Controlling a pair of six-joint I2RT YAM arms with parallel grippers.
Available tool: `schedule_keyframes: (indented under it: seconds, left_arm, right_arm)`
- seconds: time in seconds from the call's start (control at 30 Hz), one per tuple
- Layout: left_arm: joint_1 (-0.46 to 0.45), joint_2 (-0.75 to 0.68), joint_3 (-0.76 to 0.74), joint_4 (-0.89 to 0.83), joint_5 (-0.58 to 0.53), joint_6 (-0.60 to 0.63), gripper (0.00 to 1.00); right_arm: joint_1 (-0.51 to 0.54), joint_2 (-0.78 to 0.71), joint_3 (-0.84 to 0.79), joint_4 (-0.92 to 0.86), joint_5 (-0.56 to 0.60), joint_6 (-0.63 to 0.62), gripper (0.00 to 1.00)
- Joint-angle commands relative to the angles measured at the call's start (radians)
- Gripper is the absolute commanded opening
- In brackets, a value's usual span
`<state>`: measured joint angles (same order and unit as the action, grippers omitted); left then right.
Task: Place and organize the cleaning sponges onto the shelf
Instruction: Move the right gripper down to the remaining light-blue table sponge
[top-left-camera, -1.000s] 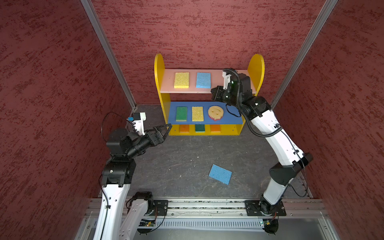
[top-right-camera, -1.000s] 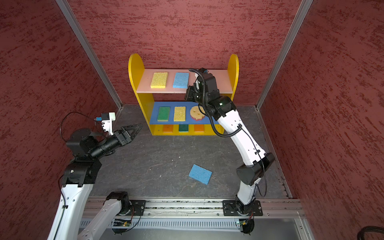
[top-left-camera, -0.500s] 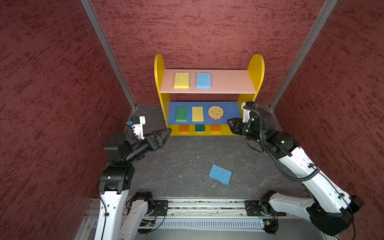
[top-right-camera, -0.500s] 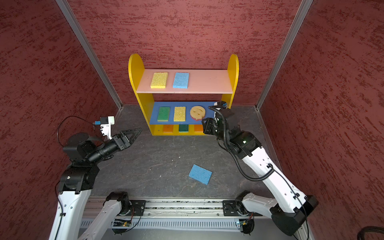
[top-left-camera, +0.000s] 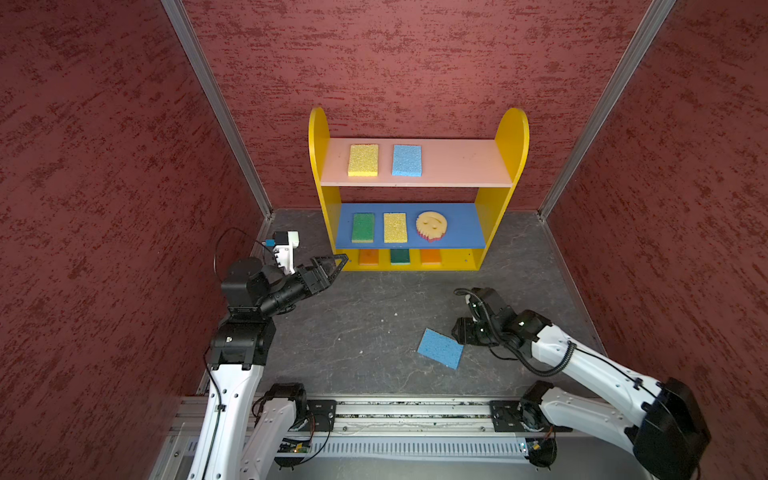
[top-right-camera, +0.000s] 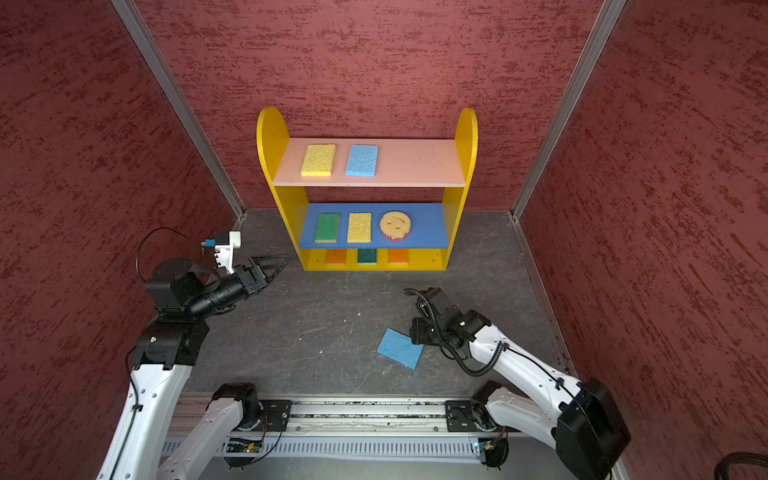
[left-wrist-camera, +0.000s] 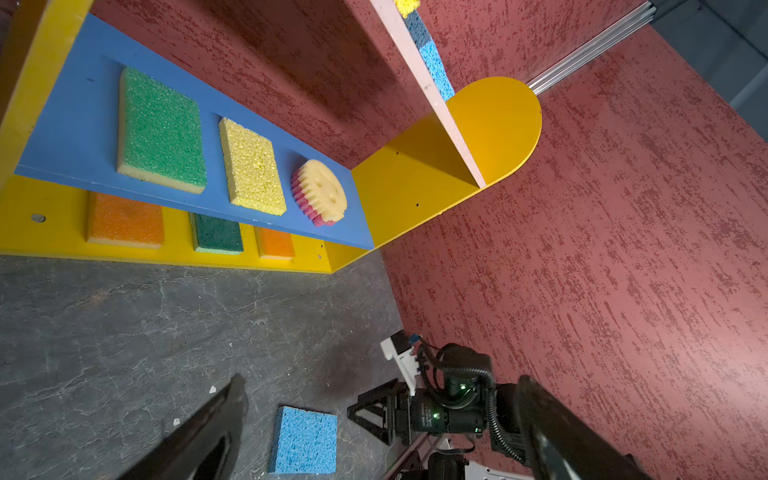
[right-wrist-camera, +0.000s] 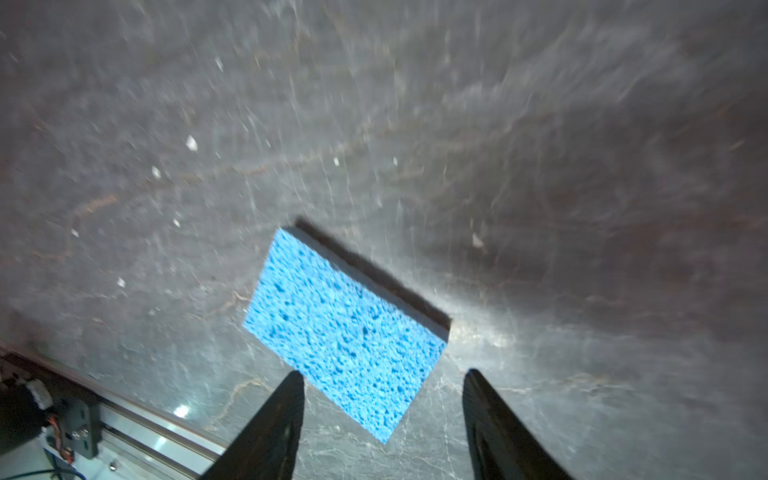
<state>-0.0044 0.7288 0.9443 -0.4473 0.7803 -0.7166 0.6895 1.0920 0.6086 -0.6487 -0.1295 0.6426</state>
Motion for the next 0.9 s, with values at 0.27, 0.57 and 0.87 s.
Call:
schedule_keyframes:
  seconds: [0.27, 0.57, 0.87]
  left_arm:
    - [-0.063, 0.033, -0.031, 0.092, 0.001, -0.015, 1.00]
    - [-0.090, 0.067, -0.032, 0.097, -0.006, 0.011, 1.00]
    - [-0.109, 0.094, -0.040, 0.099, -0.003, 0.039, 1.00]
  right_arm:
    - [0.136, 0.242, -0.041, 0.293, -0.054, 0.022, 0.67]
    - [0.164, 0.338, -0.020, 0.608, -0.204, 0.134, 0.69]
    - [0.166, 0.356, 0.124, 0.413, 0.073, 0.041, 0.60]
